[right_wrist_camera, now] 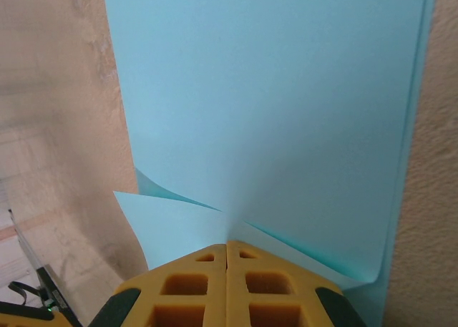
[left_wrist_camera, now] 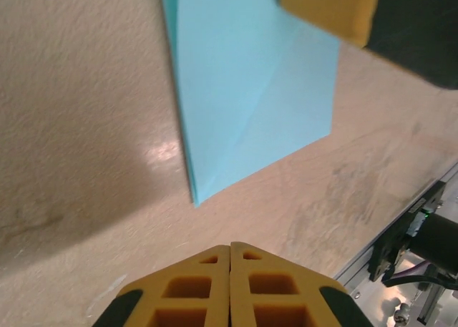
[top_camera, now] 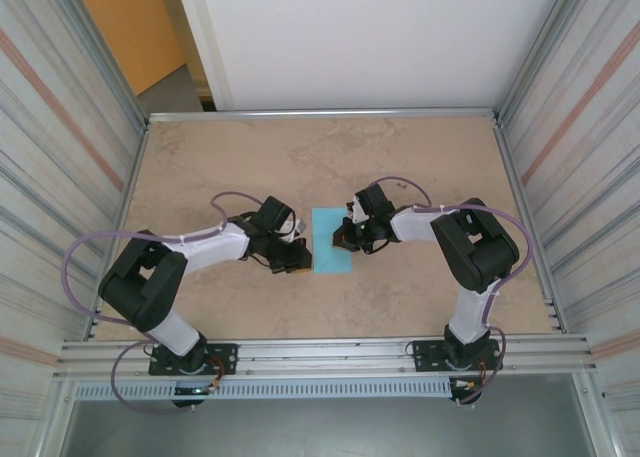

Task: Fold a paper plane with a square sheet of paper (pick it up from the middle)
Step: Fold the triangle a second time at the center of the table.

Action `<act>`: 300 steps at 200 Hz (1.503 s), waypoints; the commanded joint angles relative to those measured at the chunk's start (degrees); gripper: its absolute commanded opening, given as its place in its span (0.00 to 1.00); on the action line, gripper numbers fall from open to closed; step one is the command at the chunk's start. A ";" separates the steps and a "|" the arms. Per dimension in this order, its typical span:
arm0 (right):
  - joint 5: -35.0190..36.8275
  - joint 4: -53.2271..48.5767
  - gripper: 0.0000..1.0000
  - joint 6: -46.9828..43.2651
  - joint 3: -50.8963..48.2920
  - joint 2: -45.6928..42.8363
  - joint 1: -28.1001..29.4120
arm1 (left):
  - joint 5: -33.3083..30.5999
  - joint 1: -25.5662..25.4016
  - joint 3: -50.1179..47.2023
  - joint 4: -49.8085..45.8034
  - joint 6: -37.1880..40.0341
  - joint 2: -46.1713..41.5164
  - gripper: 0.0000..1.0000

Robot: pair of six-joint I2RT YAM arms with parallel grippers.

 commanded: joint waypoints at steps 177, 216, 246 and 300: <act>6.30 -5.05 0.08 -1.18 1.34 -3.37 6.52 | -4.52 -0.84 5.88 -2.05 -2.13 12.64 0.05; 5.75 -3.22 0.08 -0.21 0.48 -0.79 6.59 | -4.49 -0.83 5.97 -2.31 -2.13 12.98 0.05; 5.96 -3.17 0.08 -0.98 0.04 0.11 4.99 | -4.80 -0.84 5.64 -2.79 -2.40 13.08 0.04; 4.25 -2.47 0.08 -2.99 -1.43 -0.24 -5.05 | -5.22 -0.84 4.74 -3.28 -2.16 13.00 0.04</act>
